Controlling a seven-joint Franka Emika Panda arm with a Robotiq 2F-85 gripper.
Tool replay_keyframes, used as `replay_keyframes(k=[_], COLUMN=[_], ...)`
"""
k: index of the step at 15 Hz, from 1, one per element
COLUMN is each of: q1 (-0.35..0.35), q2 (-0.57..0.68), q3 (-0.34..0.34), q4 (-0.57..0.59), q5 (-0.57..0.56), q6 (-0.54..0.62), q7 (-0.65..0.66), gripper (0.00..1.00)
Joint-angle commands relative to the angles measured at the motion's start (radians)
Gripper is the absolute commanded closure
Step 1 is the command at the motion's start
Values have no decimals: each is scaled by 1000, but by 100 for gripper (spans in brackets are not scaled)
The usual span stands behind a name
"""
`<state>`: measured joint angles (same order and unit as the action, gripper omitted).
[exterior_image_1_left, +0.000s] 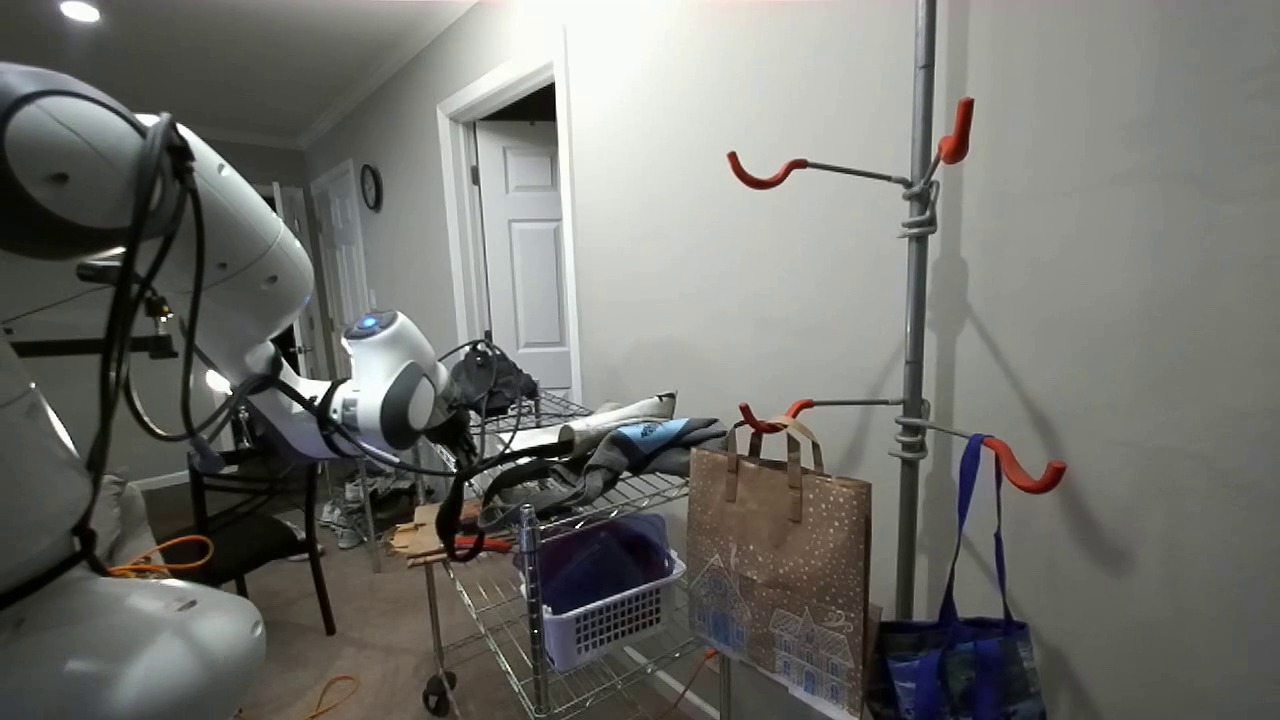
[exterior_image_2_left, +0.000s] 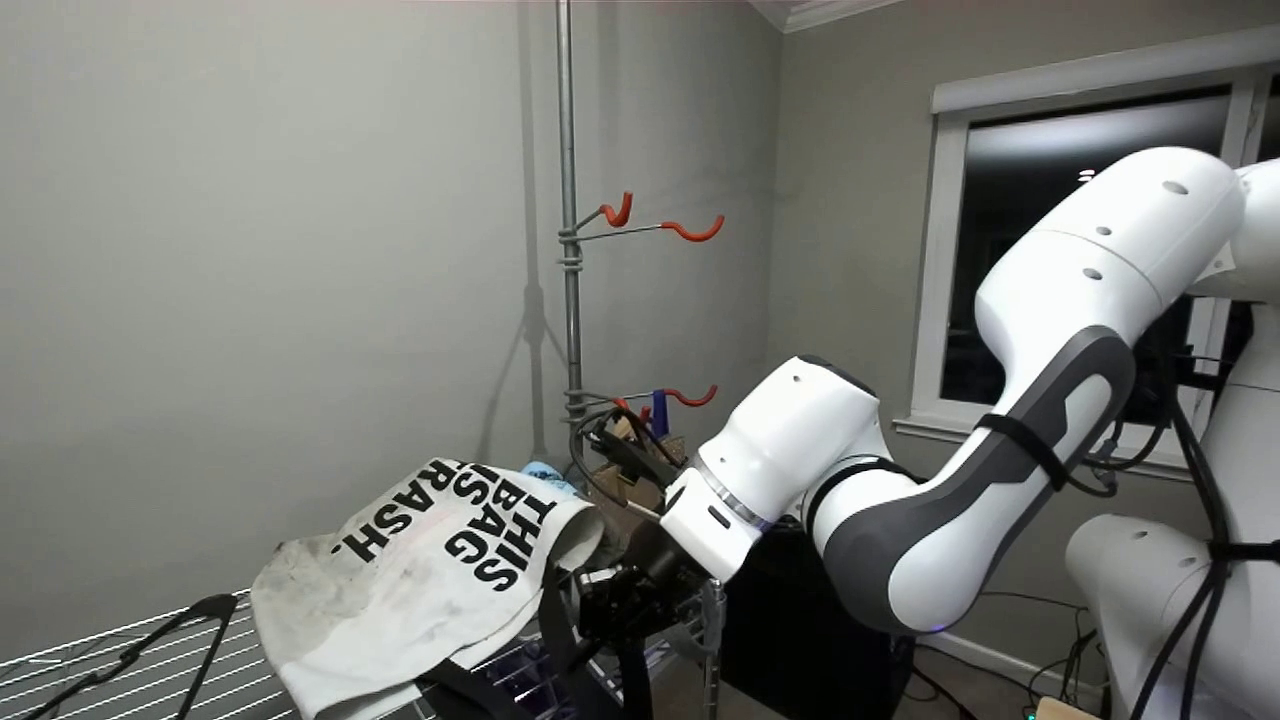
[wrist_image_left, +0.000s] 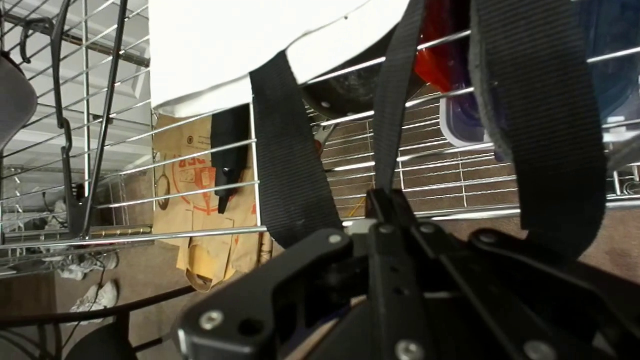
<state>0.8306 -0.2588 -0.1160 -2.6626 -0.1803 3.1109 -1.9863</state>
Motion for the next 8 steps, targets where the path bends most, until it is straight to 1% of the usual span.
replay_keyframes(k=[1, 3, 4, 5, 6, 7, 8], q1=[43, 44, 33, 9, -39, -68, -118], q2=[-38, -37, -39, -43, -59, -83, -107], q3=[-50, -58, -54, -37, -4, 18, 54], q4=[-31, -27, -21, -13, 4, 21, 42], q5=[16, 6, -1, -12, -31, -30, -37], q6=[9, 9, 10, 9, 6, 1, 1], q7=[-32, -25, -16, 3, 39, 74, 116], gripper=[100, 100, 100, 100, 100, 100, 100])
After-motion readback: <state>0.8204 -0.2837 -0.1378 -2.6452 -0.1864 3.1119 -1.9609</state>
